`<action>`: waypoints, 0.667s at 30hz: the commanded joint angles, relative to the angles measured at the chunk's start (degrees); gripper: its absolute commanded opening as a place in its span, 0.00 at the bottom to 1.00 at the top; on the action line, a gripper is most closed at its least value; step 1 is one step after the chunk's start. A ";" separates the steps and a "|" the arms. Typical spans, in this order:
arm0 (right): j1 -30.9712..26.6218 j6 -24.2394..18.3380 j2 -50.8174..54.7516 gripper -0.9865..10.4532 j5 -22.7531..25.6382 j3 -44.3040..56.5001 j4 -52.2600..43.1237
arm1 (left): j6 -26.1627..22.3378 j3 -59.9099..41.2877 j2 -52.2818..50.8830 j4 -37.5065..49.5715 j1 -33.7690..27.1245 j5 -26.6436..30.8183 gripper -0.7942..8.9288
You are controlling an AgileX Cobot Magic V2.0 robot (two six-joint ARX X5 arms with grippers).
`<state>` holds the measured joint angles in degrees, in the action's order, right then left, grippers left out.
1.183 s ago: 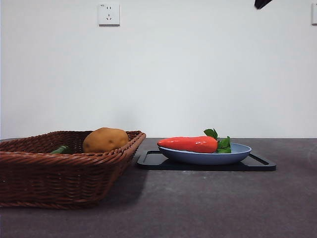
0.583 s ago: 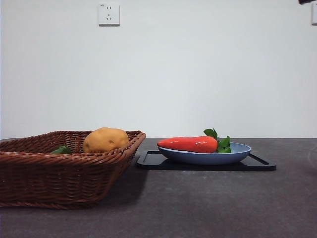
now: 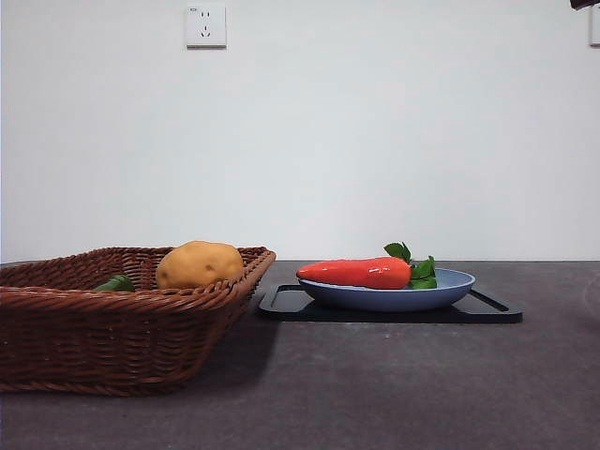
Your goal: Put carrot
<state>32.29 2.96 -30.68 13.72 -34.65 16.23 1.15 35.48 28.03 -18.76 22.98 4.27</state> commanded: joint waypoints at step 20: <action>0.39 -0.42 -0.04 0.09 0.33 -0.42 -0.79 | -3.34 -9.01 -19.63 0.79 -16.96 -0.11 0.09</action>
<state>32.29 2.94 -30.63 13.72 -34.65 16.23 -1.52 27.20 8.60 -18.63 6.76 4.27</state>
